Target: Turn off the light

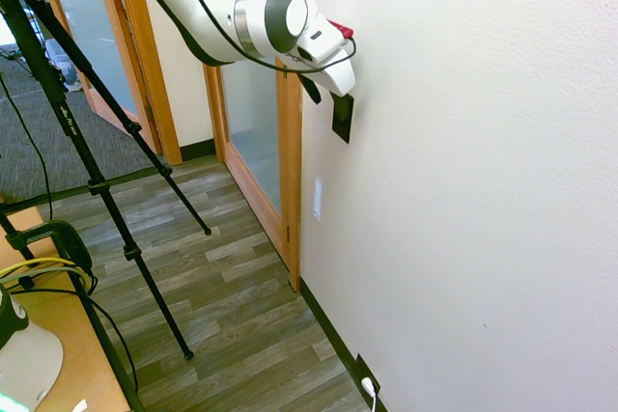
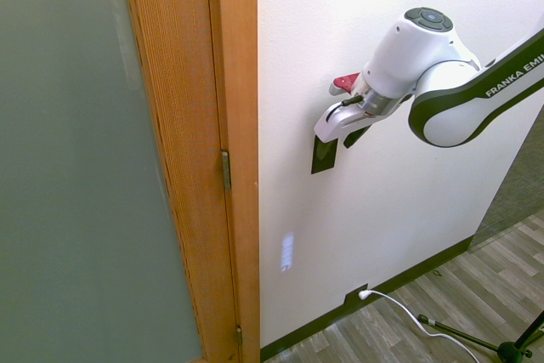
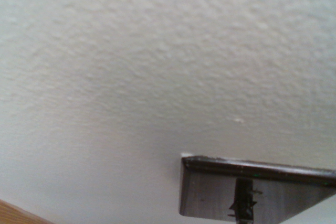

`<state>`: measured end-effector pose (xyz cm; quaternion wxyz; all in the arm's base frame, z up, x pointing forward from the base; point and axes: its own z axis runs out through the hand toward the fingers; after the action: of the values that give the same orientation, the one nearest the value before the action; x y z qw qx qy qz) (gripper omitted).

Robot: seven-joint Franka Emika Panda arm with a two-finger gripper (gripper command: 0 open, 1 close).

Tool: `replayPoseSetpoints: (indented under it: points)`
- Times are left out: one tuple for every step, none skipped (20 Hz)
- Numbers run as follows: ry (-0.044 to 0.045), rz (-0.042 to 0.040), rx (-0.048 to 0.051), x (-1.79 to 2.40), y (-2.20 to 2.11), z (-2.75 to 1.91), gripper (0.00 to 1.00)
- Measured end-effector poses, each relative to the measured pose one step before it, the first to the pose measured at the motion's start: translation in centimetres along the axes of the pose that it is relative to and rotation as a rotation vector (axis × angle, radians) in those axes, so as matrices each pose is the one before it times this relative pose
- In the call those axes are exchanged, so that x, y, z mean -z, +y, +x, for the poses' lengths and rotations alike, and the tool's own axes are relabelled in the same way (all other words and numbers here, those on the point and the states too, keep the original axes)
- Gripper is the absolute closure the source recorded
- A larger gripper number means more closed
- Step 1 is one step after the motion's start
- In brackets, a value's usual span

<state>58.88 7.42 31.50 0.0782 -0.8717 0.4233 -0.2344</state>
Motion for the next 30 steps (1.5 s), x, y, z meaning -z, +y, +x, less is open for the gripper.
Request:
replayPoseSetpoints:
  points:
    - [0.00098, 0.00046, -0.00006, 0.0, -0.106, 0.066, 1.0]
    - [0.00005, -0.00107, 0.00039, -0.061, -0.095, 0.024, 1.0]
    - [-0.00104, -0.00082, 0.00075, -0.134, -0.101, -0.031, 1.0]
    - [-0.00179, -0.00055, -0.00039, -0.212, -0.096, -0.034, 1.0]
    - [-0.00251, -0.0007, -0.00125, -0.303, -0.118, -0.028, 1.0]
    - [-0.00258, -0.00125, -0.0001, -0.434, -0.124, -0.025, 1.0]
    - [-0.00148, -0.00057, -0.00033, -0.454, -0.142, 0.045, 1.0]
    - [-0.00201, -0.00177, -0.0004, -0.46, -0.101, 0.024, 1.0]
    - [-0.0025, -0.00313, -0.00009, -0.319, 0.052, -0.068, 1.0]
    - [-0.00044, 0.00052, -0.0018, -0.127, 0.026, 0.008, 1.0]
    - [0.00049, 0.00001, -0.00401, -0.025, 0.036, 0.045, 1.0]
    - [0.00086, -0.00068, -0.00379, -0.012, 0.048, 0.075, 1.0]
    - [0.00101, 0.00021, -0.0035, -0.004, 0.039, 0.077, 1.0]
    - [0.00071, -0.00047, -0.00381, -0.009, 0.038, 0.06, 1.0]
    - [0.00084, -0.00058, -0.00325, -0.011, 0.042, 0.064, 1.0]
    - [0.00067, -0.00047, -0.00204, -0.008, 0.035, 0.057, 1.0]
    - [0.00074, -0.00057, -0.00221, -0.009, 0.034, 0.052, 1.0]
    - [0.00135, -0.00095, -0.00273, -0.011, 0.052, 0.079, 1.0]
    - [0.00189, -0.00135, -0.00359, -0.011, 0.059, 0.083, 1.0]
    - [0.0025, -0.00179, -0.00225, 0.004, 0.05, 0.071, 1.0]
    - [0.00125, 0.00062, -0.00069, 0.046, -0.073, -0.112, 1.0]
    - [0.00266, -0.00185, -0.0031, 0.016, -0.015, -0.055, 1.0]
    - [0.00192, -0.00119, -0.00275, -0.001, -0.003, -0.017, 1.0]
    - [0.00048, -0.00086, -0.00103, 0.009, -0.04, -0.039, 1.0]
    - [0.00061, -0.00154, -0.00113, -0.007, -0.023, -0.001, 1.0]
    - [0.00035, -0.00264, 0.00056, -0.011, -0.058, -0.001, 1.0]
    - [0.00026, -0.00216, 0.00095, -0.019, -0.055, -0.022, 1.0]
    - [-0.00023, -0.00212, 0.00112, -0.049, -0.04, -0.041, 1.0]
    - [-0.00012, -0.00311, 0.00066, -0.069, -0.037, -0.009, 1.0]
    - [-0.00017, -0.00354, 0.00087, -0.05, -0.038, -0.02, 1.0]
